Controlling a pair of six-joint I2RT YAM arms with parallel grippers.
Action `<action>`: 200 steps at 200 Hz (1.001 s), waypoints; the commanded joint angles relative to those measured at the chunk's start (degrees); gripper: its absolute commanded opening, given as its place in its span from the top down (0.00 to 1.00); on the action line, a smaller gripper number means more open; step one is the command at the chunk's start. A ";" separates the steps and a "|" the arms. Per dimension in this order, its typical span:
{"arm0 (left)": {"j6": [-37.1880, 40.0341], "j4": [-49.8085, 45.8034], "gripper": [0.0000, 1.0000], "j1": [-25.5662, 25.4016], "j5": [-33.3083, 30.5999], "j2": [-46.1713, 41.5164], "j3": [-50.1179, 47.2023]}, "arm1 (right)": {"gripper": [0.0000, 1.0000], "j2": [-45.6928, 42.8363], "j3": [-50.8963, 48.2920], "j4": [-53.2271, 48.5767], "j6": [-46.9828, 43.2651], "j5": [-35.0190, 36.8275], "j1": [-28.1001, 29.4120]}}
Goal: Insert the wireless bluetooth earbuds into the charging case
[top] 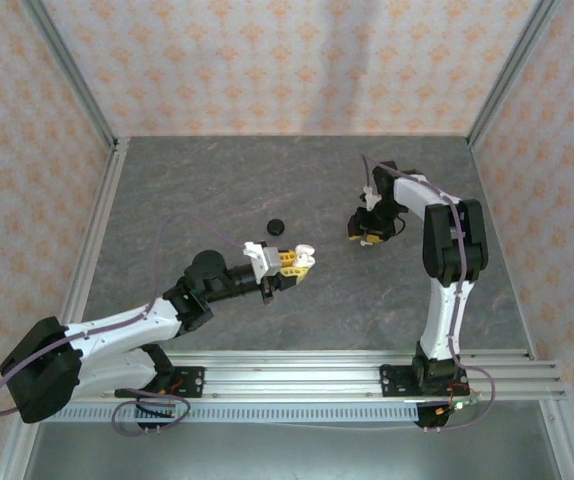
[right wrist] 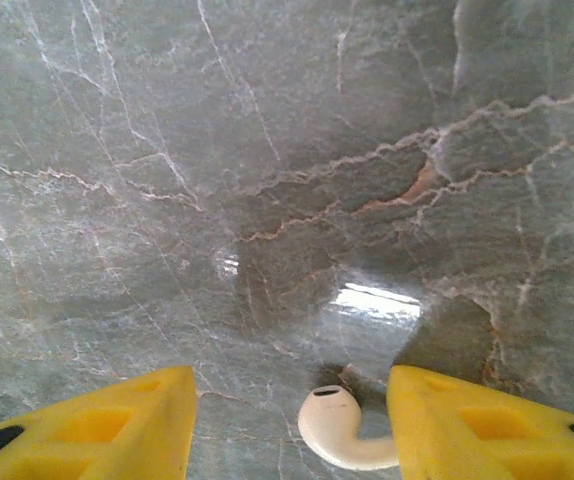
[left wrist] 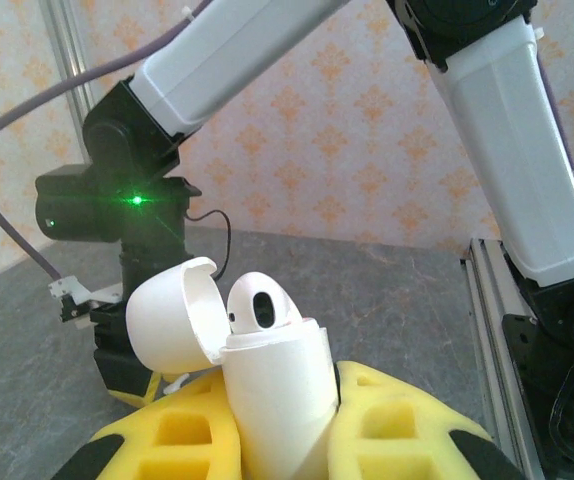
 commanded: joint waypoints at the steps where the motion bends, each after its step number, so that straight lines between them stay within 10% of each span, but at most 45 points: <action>1: -0.19 0.77 1.00 0.28 0.71 -2.20 -0.51 | 0.46 -2.89 -5.12 0.51 4.29 -1.91 0.65; 200: 1.10 -2.03 1.00 0.28 1.04 -4.45 -0.53 | 0.62 -7.43 -3.44 0.56 19.14 14.95 4.23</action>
